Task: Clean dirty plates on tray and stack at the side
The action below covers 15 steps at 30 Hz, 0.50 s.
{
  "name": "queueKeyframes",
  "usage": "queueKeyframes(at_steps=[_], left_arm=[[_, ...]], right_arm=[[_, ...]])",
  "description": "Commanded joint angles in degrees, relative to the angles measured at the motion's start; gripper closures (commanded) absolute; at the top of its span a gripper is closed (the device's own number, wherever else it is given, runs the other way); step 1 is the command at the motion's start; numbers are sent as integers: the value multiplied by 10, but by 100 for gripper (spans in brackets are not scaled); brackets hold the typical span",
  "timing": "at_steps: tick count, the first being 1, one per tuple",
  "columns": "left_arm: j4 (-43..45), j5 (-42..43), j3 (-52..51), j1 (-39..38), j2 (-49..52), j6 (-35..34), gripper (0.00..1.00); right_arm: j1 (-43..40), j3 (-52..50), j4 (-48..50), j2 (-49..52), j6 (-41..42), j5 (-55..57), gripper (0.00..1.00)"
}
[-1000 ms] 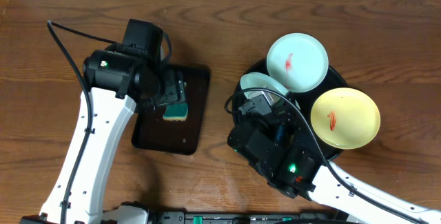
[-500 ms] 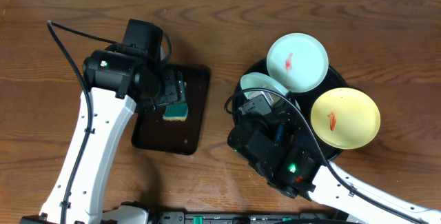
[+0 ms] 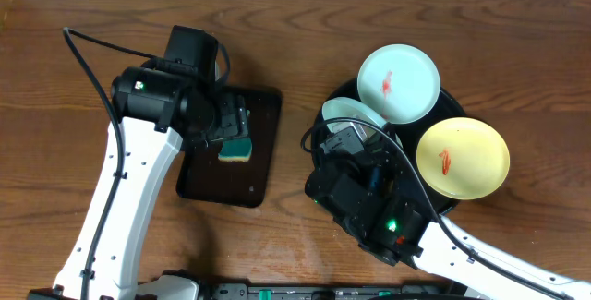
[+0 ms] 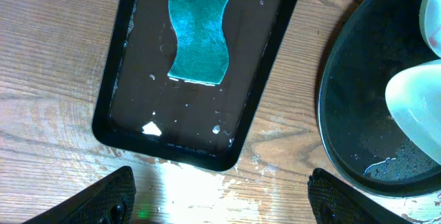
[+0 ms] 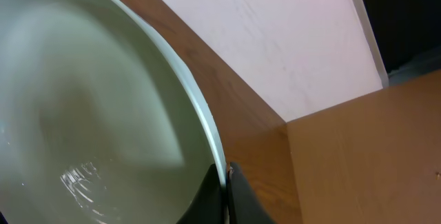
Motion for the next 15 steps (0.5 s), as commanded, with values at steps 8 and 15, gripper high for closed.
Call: queueKeyframes(at_steps=[8, 15], left_arm=[[-2, -9, 1, 0, -3, 8, 19], [-2, -9, 1, 0, -3, 8, 20]], right_arm=[[-1, 8, -3, -11, -3, 12, 99], [-6, 8, -3, -11, -3, 10, 99]])
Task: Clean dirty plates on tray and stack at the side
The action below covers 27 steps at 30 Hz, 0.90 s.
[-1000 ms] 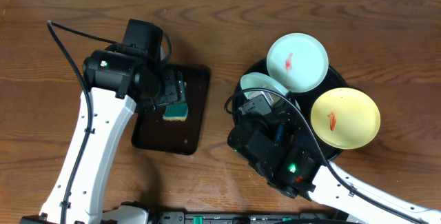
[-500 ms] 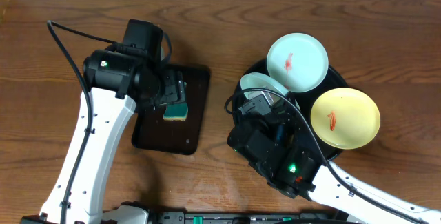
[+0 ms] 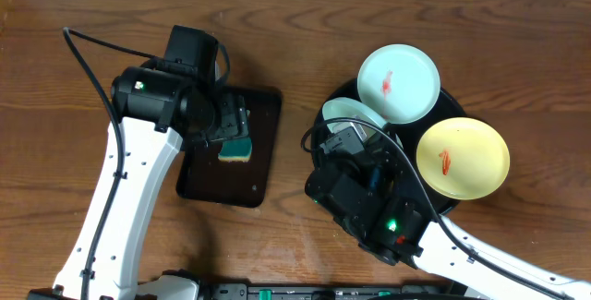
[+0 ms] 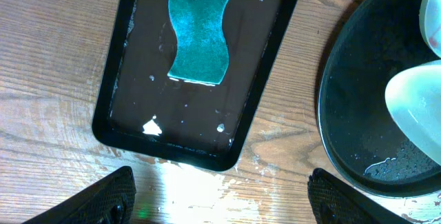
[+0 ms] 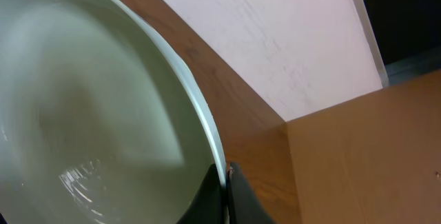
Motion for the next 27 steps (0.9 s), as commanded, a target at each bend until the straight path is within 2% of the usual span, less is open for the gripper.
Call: queueKeyframes(at_steps=[1, 12, 16, 20, 22, 27], left_arm=[[-2, -9, 1, 0, -3, 8, 20], [-2, -9, 1, 0, -3, 8, 20], [-2, -9, 1, 0, -3, 8, 20], [-2, -9, 1, 0, -3, 8, 20], [-2, -9, 1, 0, -3, 8, 20], [-2, -9, 1, 0, -3, 8, 20]], right_arm=[[-5, 8, 0, -11, -3, 11, 99], [-7, 8, 2, -11, -1, 10, 99], [-12, 8, 2, -11, 49, 0, 99], [-66, 12, 6, -24, 139, -159, 99], [-100, 19, 7, -39, 146, -252, 99], [-280, 60, -9, -113, 141, -534, 99]])
